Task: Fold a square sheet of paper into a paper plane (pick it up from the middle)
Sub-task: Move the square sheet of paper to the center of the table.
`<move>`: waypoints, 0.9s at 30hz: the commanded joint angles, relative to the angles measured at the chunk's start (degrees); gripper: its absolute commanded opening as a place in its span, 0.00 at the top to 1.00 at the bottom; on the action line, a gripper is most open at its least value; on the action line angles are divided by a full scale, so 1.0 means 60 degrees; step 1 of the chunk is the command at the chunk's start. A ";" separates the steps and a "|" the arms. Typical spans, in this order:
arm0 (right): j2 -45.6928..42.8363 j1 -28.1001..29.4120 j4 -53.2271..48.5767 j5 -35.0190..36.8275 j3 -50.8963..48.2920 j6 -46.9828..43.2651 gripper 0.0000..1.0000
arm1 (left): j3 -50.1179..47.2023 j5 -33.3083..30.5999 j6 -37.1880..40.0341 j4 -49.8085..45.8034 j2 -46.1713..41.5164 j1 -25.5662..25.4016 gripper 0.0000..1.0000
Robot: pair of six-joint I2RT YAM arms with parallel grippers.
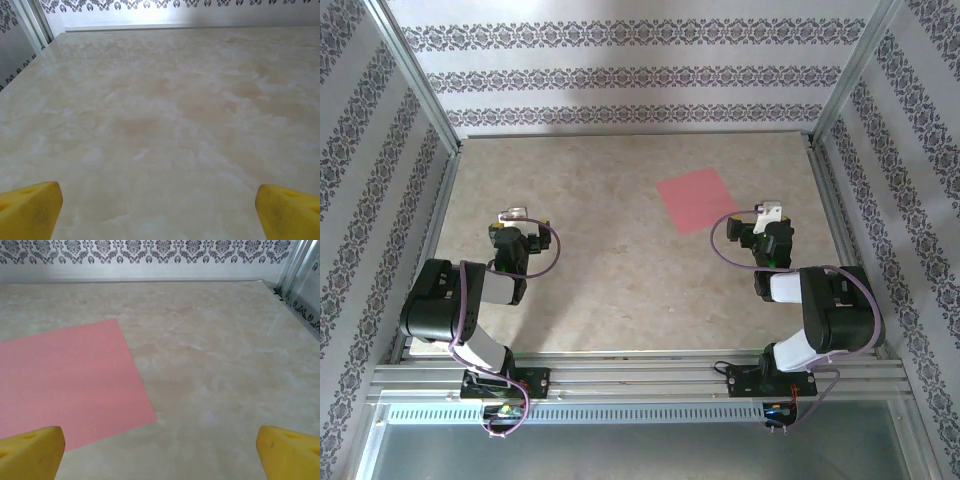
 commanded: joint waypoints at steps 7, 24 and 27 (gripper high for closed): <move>0.0049 0.0082 0.0067 -0.0088 0.0166 0.0035 0.02 | 0.0095 0.0081 0.0035 0.0091 0.0042 0.0106 0.01; 0.0079 0.0082 0.0053 -0.0126 0.0181 0.0048 0.02 | 0.0115 0.0153 0.0064 0.0041 0.0042 0.0106 0.01; 0.0066 0.0079 0.0053 -0.0122 0.0181 0.0036 0.02 | 0.0115 0.0147 0.0061 0.0058 0.0042 0.0106 0.01</move>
